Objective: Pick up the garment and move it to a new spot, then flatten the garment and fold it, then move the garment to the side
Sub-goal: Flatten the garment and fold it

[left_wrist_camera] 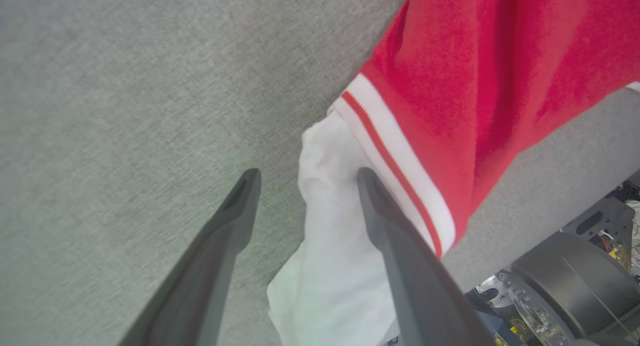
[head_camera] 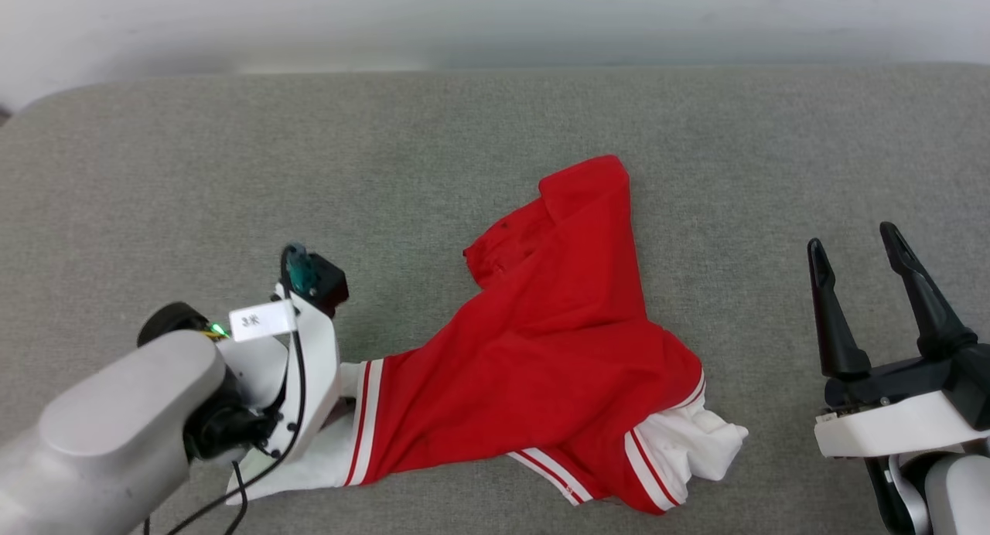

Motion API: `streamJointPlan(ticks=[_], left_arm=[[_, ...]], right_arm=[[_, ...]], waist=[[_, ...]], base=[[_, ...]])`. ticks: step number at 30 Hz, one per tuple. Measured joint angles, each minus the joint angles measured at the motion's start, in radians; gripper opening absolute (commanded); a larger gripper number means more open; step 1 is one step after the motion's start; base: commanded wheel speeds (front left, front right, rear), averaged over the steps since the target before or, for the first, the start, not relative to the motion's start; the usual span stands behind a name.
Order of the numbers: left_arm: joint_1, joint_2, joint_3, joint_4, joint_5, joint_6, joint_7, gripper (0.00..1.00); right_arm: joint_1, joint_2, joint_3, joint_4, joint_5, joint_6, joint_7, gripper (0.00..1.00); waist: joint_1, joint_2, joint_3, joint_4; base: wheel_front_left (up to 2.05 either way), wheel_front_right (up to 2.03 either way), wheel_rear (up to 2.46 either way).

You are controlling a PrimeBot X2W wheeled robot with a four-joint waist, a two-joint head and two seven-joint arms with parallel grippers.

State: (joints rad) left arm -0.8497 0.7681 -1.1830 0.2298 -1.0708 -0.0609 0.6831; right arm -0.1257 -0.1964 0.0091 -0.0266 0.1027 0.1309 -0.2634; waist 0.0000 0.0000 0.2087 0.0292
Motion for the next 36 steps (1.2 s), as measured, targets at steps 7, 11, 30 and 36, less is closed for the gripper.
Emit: streamJointPlan(ticks=[7,11,30,36], left_arm=[[0.019,-0.043,-0.035,0.098,0.020,-0.037,0.001,0.07],[0.001,-0.054,-0.037,0.119,0.048,-0.053,-0.047,0.00],[-0.099,-0.102,0.043,0.365,0.143,-0.023,-0.326,0.00],[-0.095,-0.152,0.028,0.466,0.155,-0.045,-0.398,1.00]], right_arm=[[-0.019,0.002,0.007,0.001,-0.009,0.000,0.000,1.00],[-0.019,0.003,0.002,0.002,-0.014,0.000,0.000,1.00],[-0.044,-0.010,0.031,0.006,-0.022,0.000,0.000,1.00],[-0.041,-0.009,0.021,0.021,-0.024,0.000,0.000,1.00]], waist=[[0.0000,0.0000,0.036,-0.021],[0.0000,0.0000,0.034,-0.018],[0.0000,0.0000,0.068,-0.067],[0.0000,0.0000,0.065,-0.075]], base=[[0.00,0.00,0.00],[0.00,0.00,0.00],[0.00,0.00,0.00],[0.00,0.00,0.00]])
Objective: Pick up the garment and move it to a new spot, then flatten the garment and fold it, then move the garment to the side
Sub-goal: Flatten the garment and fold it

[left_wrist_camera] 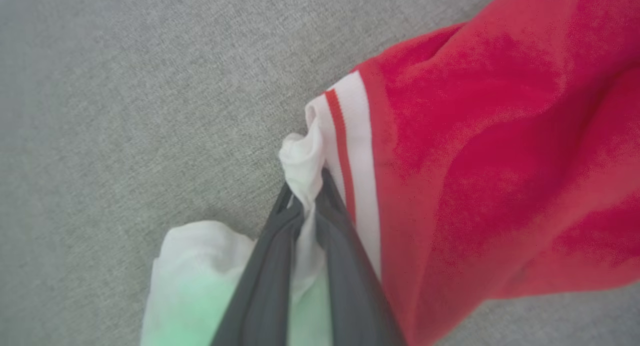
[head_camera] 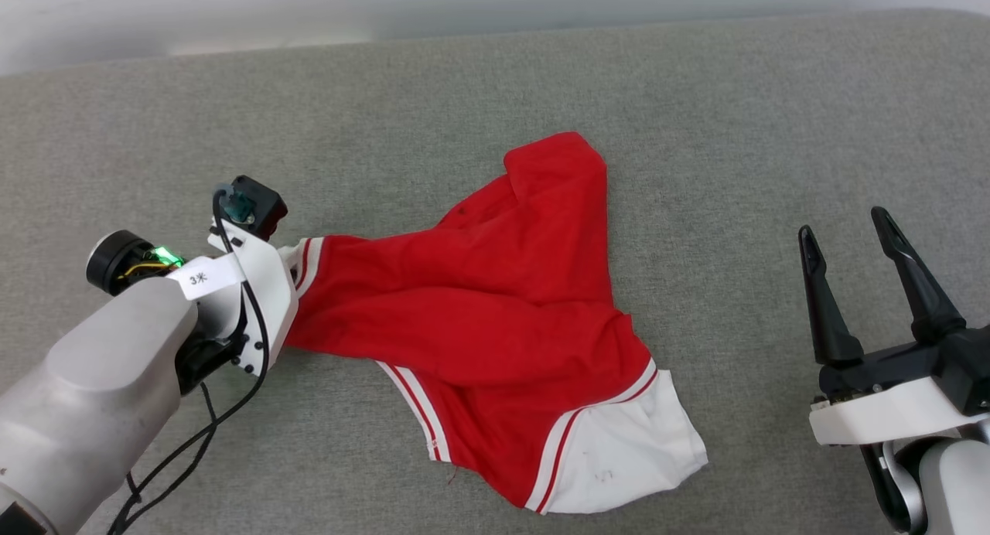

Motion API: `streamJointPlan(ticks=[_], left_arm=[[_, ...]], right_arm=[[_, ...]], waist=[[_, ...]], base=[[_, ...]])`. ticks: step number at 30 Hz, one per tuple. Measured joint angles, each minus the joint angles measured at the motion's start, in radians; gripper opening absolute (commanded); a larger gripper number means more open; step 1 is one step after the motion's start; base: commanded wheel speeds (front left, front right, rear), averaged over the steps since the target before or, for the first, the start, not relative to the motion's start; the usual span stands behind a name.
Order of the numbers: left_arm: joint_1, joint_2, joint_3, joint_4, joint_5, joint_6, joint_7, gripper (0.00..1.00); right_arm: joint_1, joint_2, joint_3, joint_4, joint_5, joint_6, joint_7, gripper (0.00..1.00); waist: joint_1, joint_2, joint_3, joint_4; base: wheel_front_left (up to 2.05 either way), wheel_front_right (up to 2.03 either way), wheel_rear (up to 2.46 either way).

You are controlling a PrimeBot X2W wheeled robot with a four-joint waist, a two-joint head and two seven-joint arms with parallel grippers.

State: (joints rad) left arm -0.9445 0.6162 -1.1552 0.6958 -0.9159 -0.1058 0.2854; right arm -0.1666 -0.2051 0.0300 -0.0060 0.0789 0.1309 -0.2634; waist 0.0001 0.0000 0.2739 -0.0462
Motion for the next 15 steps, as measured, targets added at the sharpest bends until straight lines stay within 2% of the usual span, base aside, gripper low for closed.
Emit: streamJointPlan(ticks=[4,9,15], left_arm=[[-0.020,-0.007,-0.006,0.006,0.025,-0.009,-0.072,1.00],[-0.068,0.005,-0.002,-0.065,0.051,-0.011,-0.120,1.00],[-0.074,0.044,-0.018,-0.264,-0.001,-0.018,-0.015,1.00]], right_arm=[[0.012,0.006,-0.009,0.008,0.000,0.000,0.000,1.00],[0.043,0.014,-0.018,0.014,0.001,0.000,0.000,1.00],[0.067,0.017,-0.020,0.013,0.002,0.000,0.000,1.00]], waist=[[0.0000,0.0000,-0.030,0.015],[-0.0001,0.0000,-0.079,0.042],[-0.0001,0.0000,-0.124,0.080]], base=[[0.00,0.00,0.00],[0.00,0.00,0.00],[0.00,0.00,0.00]])
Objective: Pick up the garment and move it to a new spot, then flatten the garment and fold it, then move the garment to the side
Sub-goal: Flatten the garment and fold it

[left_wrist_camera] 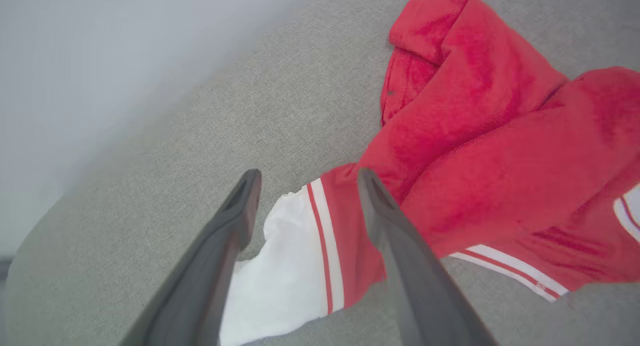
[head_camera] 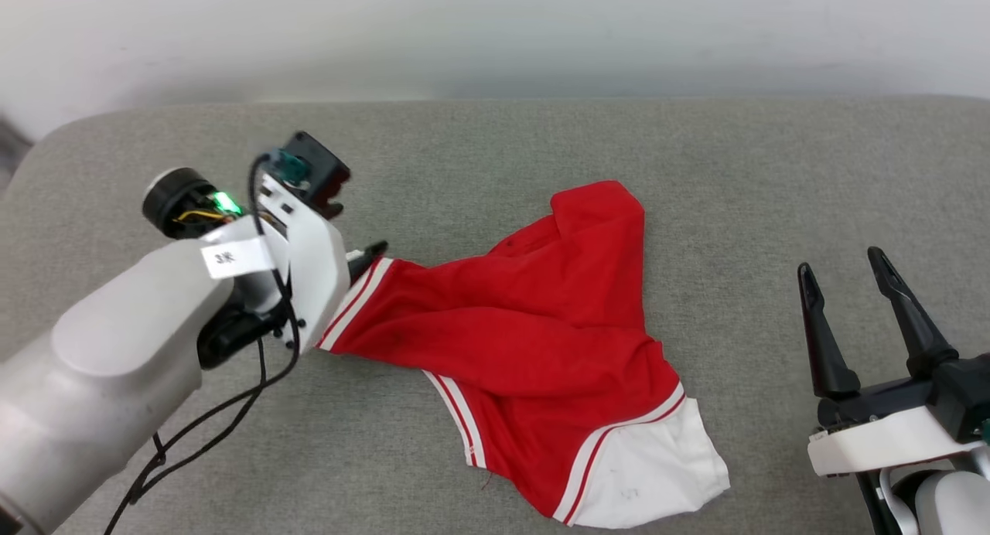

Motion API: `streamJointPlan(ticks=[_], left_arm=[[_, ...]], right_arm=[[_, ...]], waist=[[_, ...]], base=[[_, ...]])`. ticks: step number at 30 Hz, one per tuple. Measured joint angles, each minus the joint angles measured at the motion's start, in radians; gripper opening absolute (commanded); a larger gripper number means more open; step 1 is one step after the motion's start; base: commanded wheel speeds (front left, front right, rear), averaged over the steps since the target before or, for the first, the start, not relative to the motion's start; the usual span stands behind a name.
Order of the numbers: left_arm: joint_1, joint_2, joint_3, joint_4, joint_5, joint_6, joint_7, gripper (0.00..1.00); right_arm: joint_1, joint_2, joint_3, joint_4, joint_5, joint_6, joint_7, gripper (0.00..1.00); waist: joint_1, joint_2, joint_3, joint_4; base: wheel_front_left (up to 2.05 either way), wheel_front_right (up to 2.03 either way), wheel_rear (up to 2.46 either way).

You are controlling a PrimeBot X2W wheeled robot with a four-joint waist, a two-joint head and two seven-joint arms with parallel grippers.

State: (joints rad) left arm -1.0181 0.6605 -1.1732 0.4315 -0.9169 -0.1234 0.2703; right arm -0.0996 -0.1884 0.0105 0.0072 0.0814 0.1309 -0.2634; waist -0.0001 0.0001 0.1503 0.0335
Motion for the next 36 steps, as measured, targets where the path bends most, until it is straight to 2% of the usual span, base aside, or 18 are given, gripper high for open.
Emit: streamJointPlan(ticks=[4,12,22,27,32,33,34,36], left_arm=[[0.008,0.032,-0.027,-0.141,-0.053,-0.001,0.116,1.00],[0.050,0.035,-0.081,-0.307,-0.116,-0.003,0.343,1.00],[0.090,-0.036,-0.104,-0.269,-0.106,-0.005,0.472,1.00],[0.098,-0.053,-0.104,-0.237,-0.088,-0.005,0.499,1.00],[0.119,-0.054,-0.081,-0.264,-0.036,-0.004,0.607,1.00],[0.122,-0.053,-0.079,-0.271,-0.026,-0.004,0.614,0.55],[0.126,-0.051,-0.077,-0.276,-0.021,-0.003,0.616,0.00],[0.134,-0.050,-0.077,-0.278,-0.022,-0.001,0.613,0.00]], right_arm=[[0.000,0.000,0.002,-0.004,0.000,0.000,0.000,1.00],[-0.023,-0.005,0.011,-0.011,0.006,0.000,0.000,1.00],[-0.085,-0.003,0.034,-0.015,0.006,0.000,0.000,1.00],[-0.105,0.001,0.033,-0.016,0.006,0.000,0.000,1.00],[-0.114,0.005,0.031,-0.013,0.006,0.000,0.000,1.00],[-0.118,0.005,0.031,-0.013,0.006,0.000,0.000,1.00],[-0.120,0.007,0.030,-0.011,0.005,0.000,0.000,1.00],[-0.121,0.010,0.027,-0.007,0.004,0.000,0.000,1.00]], waist=[[-0.0001,0.0000,-0.009,0.010],[0.0000,0.0000,0.018,-0.004],[0.0000,0.0000,0.092,-0.057],[0.0000,0.0000,0.135,-0.086],[0.0000,0.0000,0.162,-0.101],[0.0000,0.0000,0.164,-0.102],[0.0000,0.0000,0.165,-0.103],[0.0000,0.0000,0.160,-0.099]], base=[[0.00,0.00,0.00],[0.00,0.00,0.00],[0.00,0.00,0.00],[0.00,0.00,0.00],[0.00,0.00,0.00],[0.00,0.00,0.00],[0.00,0.00,0.00],[0.00,0.00,0.00]])
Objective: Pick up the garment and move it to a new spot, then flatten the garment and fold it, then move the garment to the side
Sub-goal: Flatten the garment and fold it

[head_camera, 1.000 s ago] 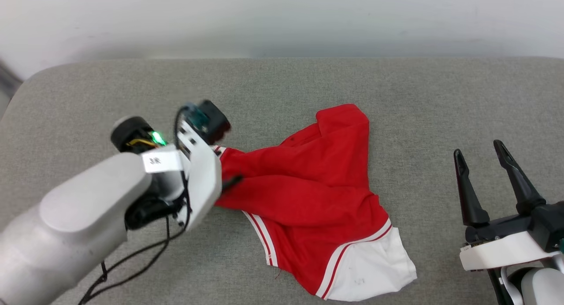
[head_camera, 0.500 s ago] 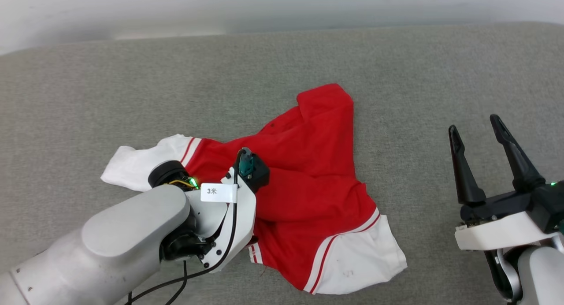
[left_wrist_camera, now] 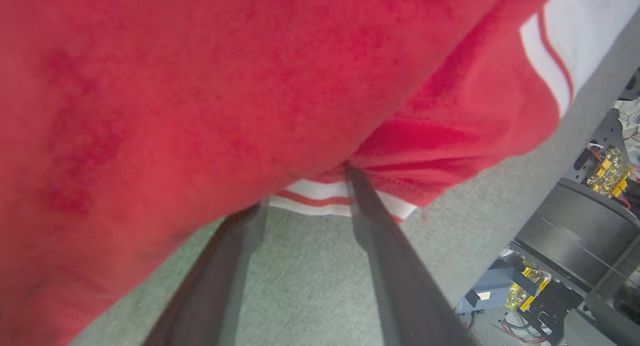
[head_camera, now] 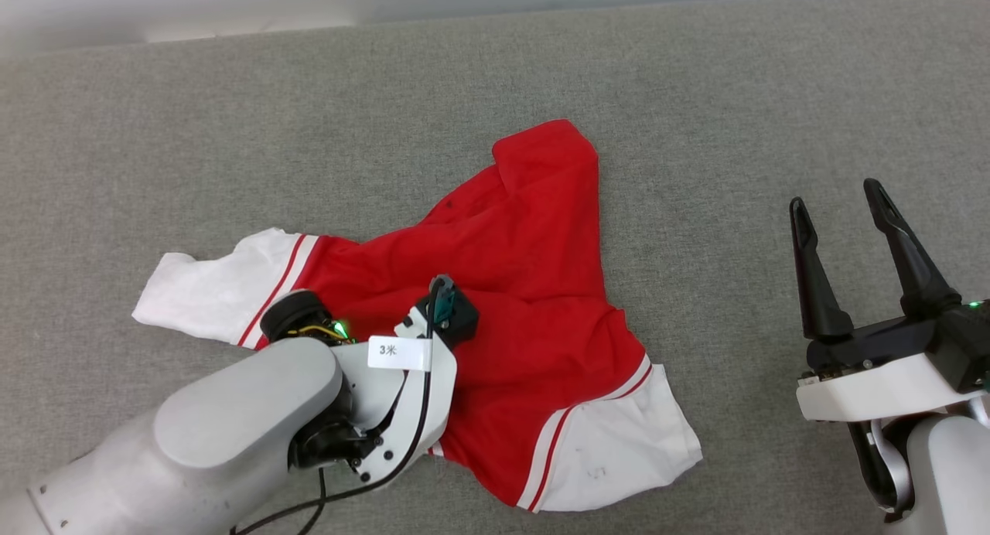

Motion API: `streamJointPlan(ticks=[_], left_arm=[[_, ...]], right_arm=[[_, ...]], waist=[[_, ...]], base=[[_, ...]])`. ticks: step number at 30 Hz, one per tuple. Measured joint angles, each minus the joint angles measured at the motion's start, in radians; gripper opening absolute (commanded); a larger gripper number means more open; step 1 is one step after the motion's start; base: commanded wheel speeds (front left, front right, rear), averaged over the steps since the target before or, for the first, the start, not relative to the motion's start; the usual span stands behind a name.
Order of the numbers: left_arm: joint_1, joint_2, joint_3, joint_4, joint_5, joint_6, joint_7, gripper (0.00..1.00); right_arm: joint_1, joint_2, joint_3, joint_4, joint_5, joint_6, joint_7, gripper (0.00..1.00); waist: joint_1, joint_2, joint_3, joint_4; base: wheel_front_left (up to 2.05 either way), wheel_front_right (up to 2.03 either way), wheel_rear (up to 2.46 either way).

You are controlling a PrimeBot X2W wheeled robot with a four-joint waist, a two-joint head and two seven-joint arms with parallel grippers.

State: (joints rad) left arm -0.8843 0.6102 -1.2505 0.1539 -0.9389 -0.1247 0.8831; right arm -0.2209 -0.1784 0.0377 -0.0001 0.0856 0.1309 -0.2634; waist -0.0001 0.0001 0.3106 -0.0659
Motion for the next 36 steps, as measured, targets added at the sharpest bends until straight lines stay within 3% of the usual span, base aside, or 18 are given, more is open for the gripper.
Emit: streamJointPlan(ticks=[6,14,23,26,29,35,36], left_arm=[[-0.012,-0.009,-0.016,-0.010,-0.076,-0.003,-0.123,0.00],[-0.098,-0.033,-0.015,-0.158,-0.156,-0.004,-0.219,0.00],[-0.137,-0.169,-0.025,-0.134,-0.154,-0.004,-0.296,0.00],[-0.126,-0.236,-0.029,-0.081,-0.111,-0.004,-0.298,0.00],[-0.019,-0.298,-0.030,-0.047,-0.026,-0.004,-0.198,0.00],[0.099,-0.334,-0.031,-0.039,0.060,-0.004,-0.120,0.00],[0.095,-0.336,-0.032,-0.030,0.064,-0.004,-0.176,0.43]], right_arm=[[0.001,0.001,0.000,0.008,-0.003,0.000,0.000,1.00],[0.016,-0.003,-0.003,0.006,-0.001,0.000,0.000,1.00],[-0.006,-0.007,-0.021,-0.008,0.003,0.000,0.000,1.00],[-0.008,-0.004,-0.022,-0.009,0.003,0.000,0.000,1.00],[-0.023,0.004,-0.019,-0.006,0.003,0.000,0.000,1.00],[-0.030,0.015,-0.021,0.007,0.001,0.000,0.000,1.00],[-0.030,0.015,-0.023,0.011,0.000,0.000,0.000,1.00]], waist=[[0.0002,0.0000,-0.036,0.014],[0.0001,0.0000,-0.069,0.012],[0.0002,0.0000,-0.031,-0.018],[0.0002,0.0000,-0.011,-0.031],[0.0002,0.0000,0.013,-0.049],[0.0002,0.0000,0.024,-0.056],[0.0002,0.0000,0.016,-0.050]], base=[[0.00,0.00,0.00],[0.00,0.00,0.00],[0.00,0.00,0.00],[0.00,0.00,0.00],[0.00,0.00,0.00],[0.00,0.00,0.00],[0.00,0.00,0.00]])
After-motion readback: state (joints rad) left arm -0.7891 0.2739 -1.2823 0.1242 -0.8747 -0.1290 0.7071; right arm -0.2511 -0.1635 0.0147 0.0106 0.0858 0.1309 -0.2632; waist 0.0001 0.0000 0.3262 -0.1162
